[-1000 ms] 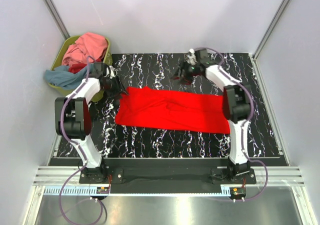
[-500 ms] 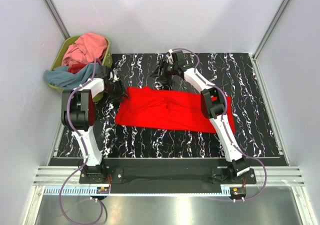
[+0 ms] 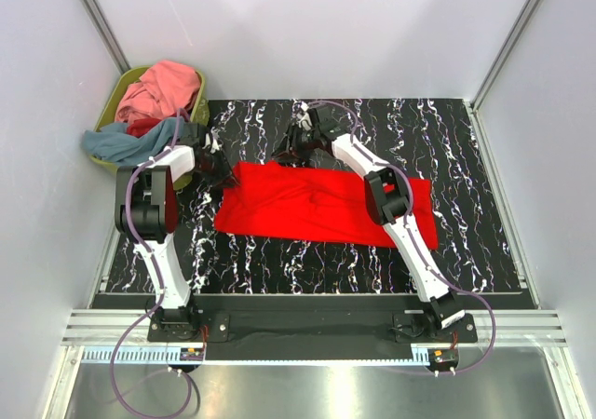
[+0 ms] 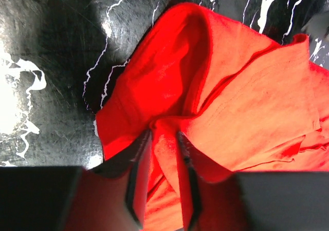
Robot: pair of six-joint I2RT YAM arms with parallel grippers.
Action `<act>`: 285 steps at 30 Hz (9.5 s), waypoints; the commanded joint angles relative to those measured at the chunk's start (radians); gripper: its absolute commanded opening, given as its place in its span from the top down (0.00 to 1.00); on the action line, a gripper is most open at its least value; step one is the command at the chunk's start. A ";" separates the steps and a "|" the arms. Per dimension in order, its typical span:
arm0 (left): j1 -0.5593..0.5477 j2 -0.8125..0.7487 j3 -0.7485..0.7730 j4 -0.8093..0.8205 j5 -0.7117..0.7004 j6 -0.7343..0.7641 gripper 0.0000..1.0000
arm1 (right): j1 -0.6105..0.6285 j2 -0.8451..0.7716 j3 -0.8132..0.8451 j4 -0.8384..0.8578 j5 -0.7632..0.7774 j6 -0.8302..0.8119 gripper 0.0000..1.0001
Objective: Fold and stack the t-shirts
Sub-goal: Fold the tshirt
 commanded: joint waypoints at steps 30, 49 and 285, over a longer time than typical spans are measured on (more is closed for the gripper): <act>-0.060 -0.302 -0.017 -0.093 -0.038 0.011 1.00 | 0.023 -0.245 -0.166 -0.082 -0.212 -0.001 0.95; -0.110 -0.495 -0.224 -0.164 -0.023 0.046 1.00 | 0.041 -0.551 -0.686 -0.062 -0.242 -0.070 0.93; -0.428 0.212 0.267 -0.007 -0.006 0.002 0.88 | -0.905 -1.029 -1.398 -0.124 0.268 -0.155 1.00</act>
